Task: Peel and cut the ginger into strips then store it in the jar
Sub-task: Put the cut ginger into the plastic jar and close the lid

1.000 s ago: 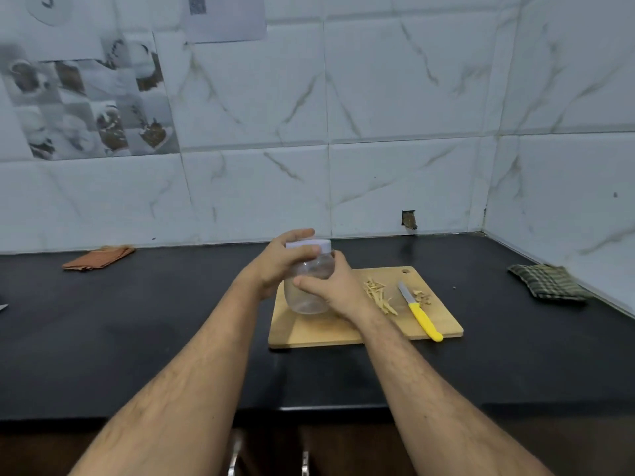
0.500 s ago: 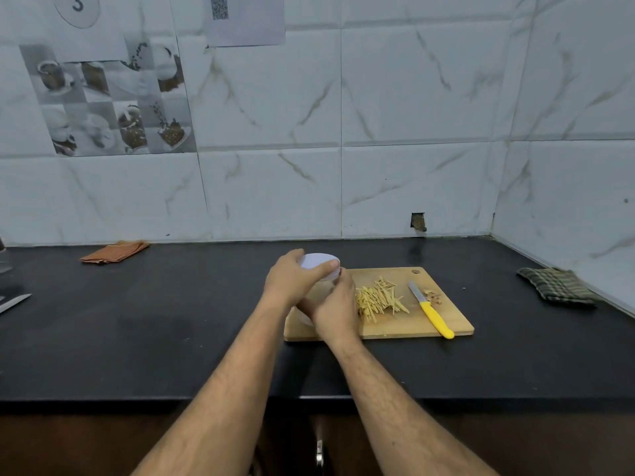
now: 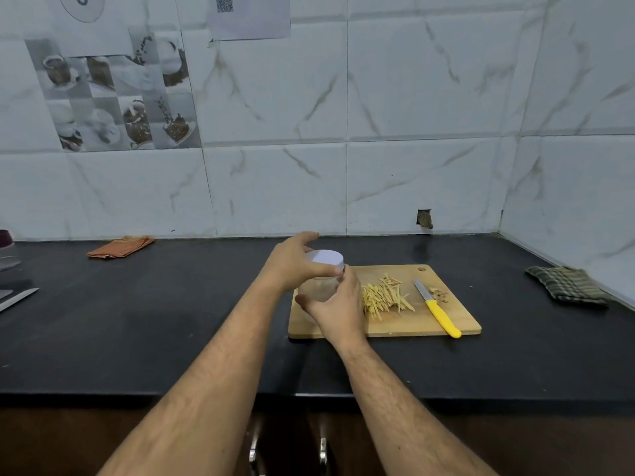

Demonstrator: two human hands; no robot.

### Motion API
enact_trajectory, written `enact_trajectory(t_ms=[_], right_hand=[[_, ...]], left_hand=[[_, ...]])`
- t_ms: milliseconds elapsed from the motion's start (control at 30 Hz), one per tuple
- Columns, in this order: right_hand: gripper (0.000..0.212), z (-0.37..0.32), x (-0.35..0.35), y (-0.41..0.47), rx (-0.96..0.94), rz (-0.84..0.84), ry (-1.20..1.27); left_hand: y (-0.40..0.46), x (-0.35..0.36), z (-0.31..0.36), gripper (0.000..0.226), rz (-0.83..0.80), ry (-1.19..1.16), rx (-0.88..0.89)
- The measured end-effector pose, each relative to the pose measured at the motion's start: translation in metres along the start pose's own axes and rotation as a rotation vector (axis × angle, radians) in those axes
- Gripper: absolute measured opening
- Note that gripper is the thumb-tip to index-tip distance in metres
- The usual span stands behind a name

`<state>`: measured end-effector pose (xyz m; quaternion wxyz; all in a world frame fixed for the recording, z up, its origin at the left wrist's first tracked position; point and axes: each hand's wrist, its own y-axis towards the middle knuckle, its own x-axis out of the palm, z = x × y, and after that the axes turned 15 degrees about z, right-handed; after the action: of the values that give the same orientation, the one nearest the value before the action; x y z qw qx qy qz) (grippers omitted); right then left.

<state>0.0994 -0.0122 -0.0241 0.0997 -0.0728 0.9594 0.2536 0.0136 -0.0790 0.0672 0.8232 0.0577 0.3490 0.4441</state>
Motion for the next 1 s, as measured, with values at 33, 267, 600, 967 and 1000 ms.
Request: enact_trajectory(t_ms=[33,267,600,967,1000], right_hand=[[0.098,0.0,0.001,0.0,-0.012,0.003,-0.023],[0.098,-0.005,0.003,-0.007,-0.041,0.079,-0.064],[0.084,-0.008,0.002,-0.007,-0.05,0.108,-0.04],[0.09,-0.003,0.002,-0.006,-0.03,0.079,-0.039],[0.091,-0.002,0.002,-0.006,-0.036,0.074,-0.051]], left_hand=[[-0.004,0.004,0.004,0.086,0.113,0.111,0.032],[-0.004,0.017,0.044,0.048,0.165,0.74,0.003],[0.013,0.005,0.08,0.056,-0.198,0.97,-0.147],[0.028,0.002,0.084,0.096,-0.321,0.978,-0.223],[0.031,0.002,0.082,0.1,-0.308,0.964,-0.197]])
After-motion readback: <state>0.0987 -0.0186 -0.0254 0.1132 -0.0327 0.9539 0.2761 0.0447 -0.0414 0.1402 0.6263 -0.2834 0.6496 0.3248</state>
